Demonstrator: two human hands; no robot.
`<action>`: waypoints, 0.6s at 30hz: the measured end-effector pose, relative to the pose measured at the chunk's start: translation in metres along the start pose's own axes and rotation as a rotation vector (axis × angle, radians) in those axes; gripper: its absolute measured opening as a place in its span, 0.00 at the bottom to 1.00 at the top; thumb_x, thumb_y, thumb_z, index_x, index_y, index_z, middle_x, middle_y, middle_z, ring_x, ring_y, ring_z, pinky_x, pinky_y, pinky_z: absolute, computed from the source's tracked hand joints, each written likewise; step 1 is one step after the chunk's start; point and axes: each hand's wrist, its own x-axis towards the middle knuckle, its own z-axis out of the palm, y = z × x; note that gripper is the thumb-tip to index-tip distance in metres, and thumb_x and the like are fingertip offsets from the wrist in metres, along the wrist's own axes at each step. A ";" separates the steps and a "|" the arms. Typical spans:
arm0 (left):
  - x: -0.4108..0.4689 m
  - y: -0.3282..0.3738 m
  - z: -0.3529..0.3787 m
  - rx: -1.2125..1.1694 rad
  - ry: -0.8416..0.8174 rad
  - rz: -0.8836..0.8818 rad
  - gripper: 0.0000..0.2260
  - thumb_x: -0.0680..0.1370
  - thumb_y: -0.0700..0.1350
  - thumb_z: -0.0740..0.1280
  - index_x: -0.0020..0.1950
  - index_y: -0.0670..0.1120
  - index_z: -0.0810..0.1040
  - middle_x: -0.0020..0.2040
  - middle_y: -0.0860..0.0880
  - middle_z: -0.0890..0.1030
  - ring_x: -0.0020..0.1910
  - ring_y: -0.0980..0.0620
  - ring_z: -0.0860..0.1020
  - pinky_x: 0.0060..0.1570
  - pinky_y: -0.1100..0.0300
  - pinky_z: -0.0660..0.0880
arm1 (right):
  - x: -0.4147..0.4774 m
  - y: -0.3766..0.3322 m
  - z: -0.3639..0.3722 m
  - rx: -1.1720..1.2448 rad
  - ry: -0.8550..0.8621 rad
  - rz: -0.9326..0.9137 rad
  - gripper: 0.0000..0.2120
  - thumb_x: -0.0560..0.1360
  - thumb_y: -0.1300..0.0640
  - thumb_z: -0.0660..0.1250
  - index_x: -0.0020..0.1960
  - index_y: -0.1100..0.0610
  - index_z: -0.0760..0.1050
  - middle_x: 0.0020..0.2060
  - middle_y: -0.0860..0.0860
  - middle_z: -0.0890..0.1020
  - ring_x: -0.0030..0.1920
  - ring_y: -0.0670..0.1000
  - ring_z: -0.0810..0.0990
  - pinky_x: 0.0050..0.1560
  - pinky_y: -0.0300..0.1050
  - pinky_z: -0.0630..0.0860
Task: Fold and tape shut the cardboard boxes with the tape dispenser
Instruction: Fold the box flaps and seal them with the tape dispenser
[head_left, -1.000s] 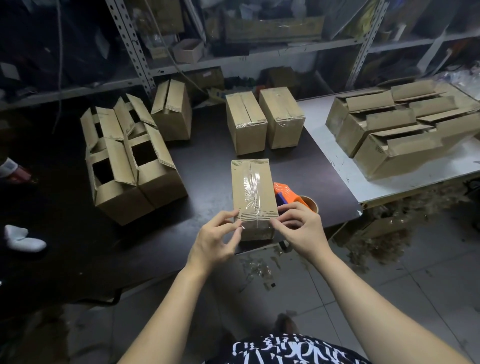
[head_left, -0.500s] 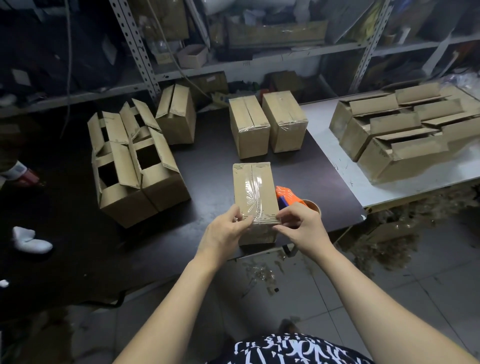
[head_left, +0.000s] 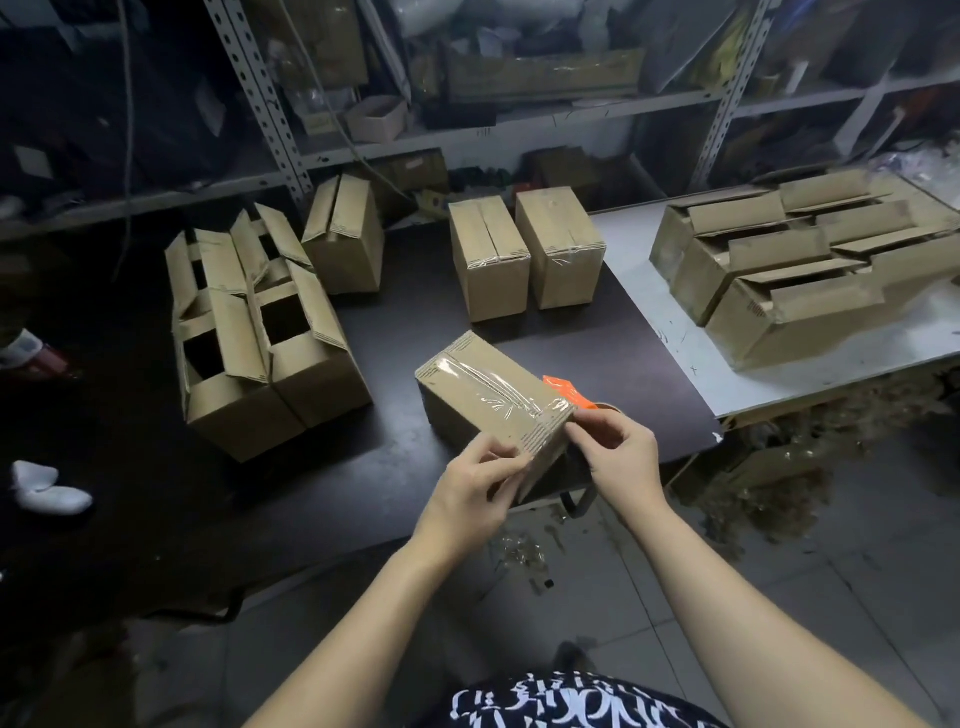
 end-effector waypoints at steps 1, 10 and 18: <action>0.003 0.004 -0.001 -0.043 0.023 -0.024 0.08 0.78 0.36 0.72 0.56 0.42 0.87 0.53 0.50 0.82 0.52 0.56 0.82 0.53 0.59 0.80 | 0.000 -0.001 0.001 -0.008 0.002 -0.006 0.08 0.75 0.62 0.76 0.52 0.54 0.87 0.49 0.45 0.87 0.50 0.40 0.85 0.57 0.39 0.81; 0.075 -0.039 -0.056 0.271 0.186 -0.571 0.19 0.81 0.50 0.68 0.73 0.53 0.76 0.67 0.50 0.75 0.69 0.49 0.71 0.71 0.48 0.60 | -0.031 -0.017 0.023 -0.136 0.011 0.037 0.08 0.76 0.46 0.74 0.42 0.48 0.82 0.40 0.42 0.85 0.43 0.46 0.84 0.45 0.55 0.85; 0.074 -0.057 -0.078 0.072 0.206 -0.760 0.28 0.78 0.57 0.73 0.75 0.53 0.70 0.49 0.50 0.79 0.51 0.50 0.79 0.55 0.50 0.78 | -0.046 -0.030 0.028 -0.120 0.066 0.049 0.07 0.76 0.47 0.75 0.50 0.49 0.83 0.44 0.39 0.85 0.46 0.39 0.84 0.52 0.44 0.84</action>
